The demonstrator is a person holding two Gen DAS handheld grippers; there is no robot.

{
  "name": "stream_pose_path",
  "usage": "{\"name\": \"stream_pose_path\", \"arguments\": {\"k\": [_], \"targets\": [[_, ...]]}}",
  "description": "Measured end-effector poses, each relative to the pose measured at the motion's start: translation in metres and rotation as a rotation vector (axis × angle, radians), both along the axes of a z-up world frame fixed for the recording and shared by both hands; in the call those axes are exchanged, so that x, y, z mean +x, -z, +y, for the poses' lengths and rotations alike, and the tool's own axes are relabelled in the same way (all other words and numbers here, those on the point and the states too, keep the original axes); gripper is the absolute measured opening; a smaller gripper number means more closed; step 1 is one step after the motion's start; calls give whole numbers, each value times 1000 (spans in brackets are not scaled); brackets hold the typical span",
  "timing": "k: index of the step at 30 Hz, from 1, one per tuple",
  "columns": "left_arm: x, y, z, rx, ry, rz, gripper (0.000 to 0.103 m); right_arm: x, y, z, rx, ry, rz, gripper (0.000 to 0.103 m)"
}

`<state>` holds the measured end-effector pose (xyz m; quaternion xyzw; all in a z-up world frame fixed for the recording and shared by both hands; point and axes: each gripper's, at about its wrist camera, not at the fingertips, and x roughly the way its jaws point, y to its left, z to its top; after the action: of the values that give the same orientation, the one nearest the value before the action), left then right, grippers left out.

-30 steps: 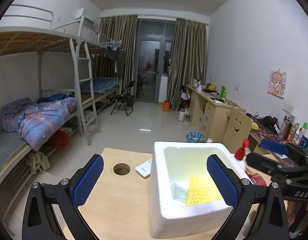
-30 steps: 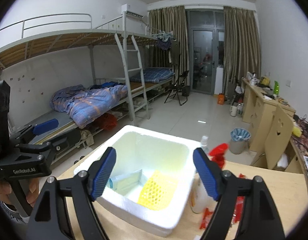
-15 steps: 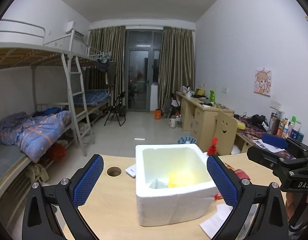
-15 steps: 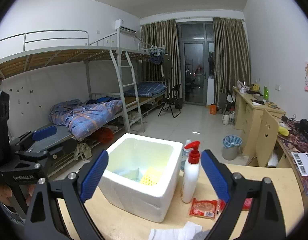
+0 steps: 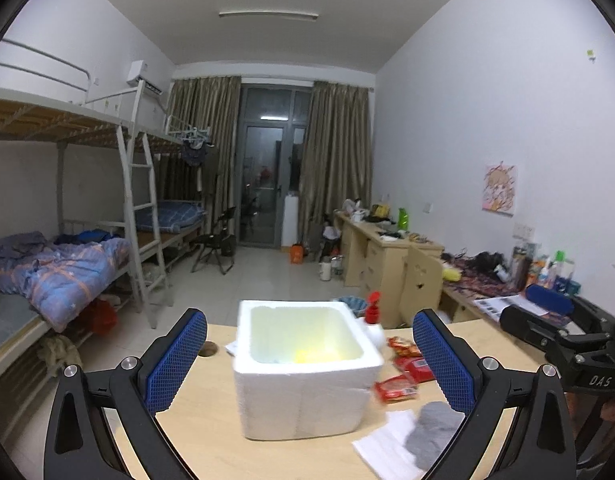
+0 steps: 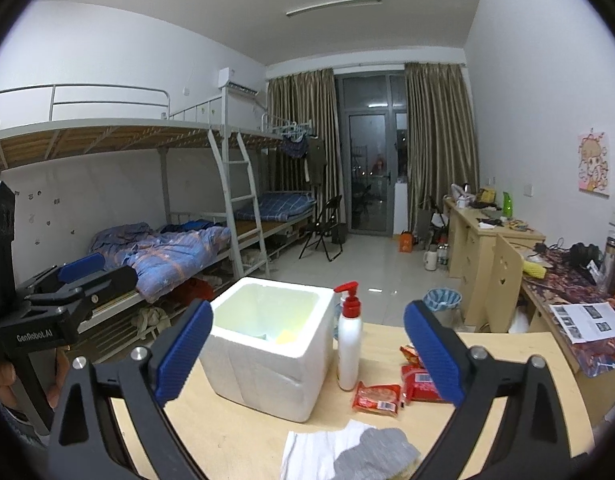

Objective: Organize soft objects
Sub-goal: 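Withdraw both tools from the foam box back toward the table items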

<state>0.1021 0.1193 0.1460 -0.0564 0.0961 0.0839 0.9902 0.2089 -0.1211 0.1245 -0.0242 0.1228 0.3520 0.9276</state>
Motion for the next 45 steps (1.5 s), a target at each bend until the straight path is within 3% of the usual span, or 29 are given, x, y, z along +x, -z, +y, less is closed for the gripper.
{"name": "stream_pose_path", "arguments": {"k": [3,6,11,14,22,29,36,45], "targets": [[-10,4,-20,58,45,3,103,-12,3,-12,16,17,-16,99],[-24,12,-42,137,22,-40,103,-23,7,-24,25,38,-34,99],[-37,24,-62,157,77,-45,103,-42,18,-42,35,72,-65,102],[-41,31,-65,145,68,-77,103,-49,25,-50,36,105,-82,103],[-33,59,-57,51,56,-54,103,-59,49,-63,36,177,-88,103],[-36,76,-63,77,40,-97,103,-60,72,-70,31,209,-65,103],[-27,98,-64,48,54,-46,103,-65,88,-68,-26,215,-97,103],[-3,122,-69,23,126,44,103,-54,104,-62,-90,218,-59,103]]}}
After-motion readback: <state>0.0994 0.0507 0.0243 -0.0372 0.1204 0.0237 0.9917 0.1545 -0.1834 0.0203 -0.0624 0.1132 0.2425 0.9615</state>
